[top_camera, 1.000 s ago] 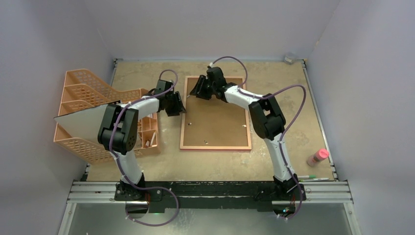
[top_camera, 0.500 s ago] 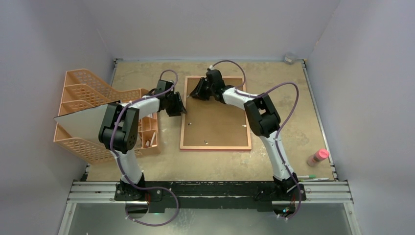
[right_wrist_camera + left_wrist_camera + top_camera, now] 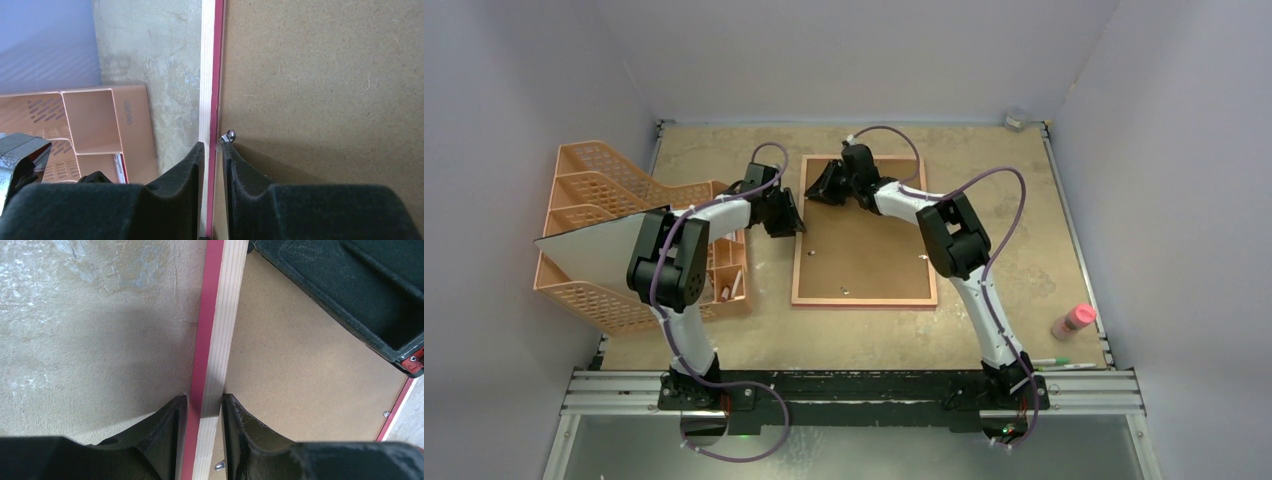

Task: Put the photo into the frame
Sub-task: Install the photo frame at the center of the board.

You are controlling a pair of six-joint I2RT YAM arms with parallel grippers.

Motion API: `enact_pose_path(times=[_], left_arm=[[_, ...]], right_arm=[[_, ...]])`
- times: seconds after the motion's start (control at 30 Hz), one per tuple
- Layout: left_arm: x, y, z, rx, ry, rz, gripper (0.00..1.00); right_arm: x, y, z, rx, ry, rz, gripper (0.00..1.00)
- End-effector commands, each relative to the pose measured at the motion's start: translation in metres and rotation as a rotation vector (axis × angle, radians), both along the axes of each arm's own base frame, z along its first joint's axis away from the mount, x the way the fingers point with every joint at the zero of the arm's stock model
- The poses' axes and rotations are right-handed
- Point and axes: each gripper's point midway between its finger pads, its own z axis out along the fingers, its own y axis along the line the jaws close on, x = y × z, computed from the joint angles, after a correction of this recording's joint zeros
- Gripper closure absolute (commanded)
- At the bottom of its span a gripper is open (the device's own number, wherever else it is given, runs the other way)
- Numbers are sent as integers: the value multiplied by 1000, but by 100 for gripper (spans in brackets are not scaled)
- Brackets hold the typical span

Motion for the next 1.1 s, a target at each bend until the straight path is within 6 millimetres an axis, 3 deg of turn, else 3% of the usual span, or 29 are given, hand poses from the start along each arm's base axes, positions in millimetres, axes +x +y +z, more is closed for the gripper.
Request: enact_pose_path(times=[0.0, 0.3, 0.53, 0.67, 0.8, 1.07], left_arm=[[-32, 16, -39, 82, 153, 14, 66], [-31, 13, -36, 68, 146, 8, 66], [-30, 8, -35, 39, 138, 1, 69], [-31, 6, -36, 29, 140, 1, 71], [-32, 5, -37, 27, 144, -5, 73], [-35, 3, -39, 13, 155, -8, 73]], right_arm=[[-6, 7, -16, -14, 40, 6, 78], [-2, 6, -23, -19, 55, -24, 77], [-15, -2, 0, 7, 72, -54, 71], [-15, 4, 9, 38, 66, -30, 79], [-15, 8, 1, 51, 83, -24, 86], [-7, 5, -22, 16, 97, -64, 85]])
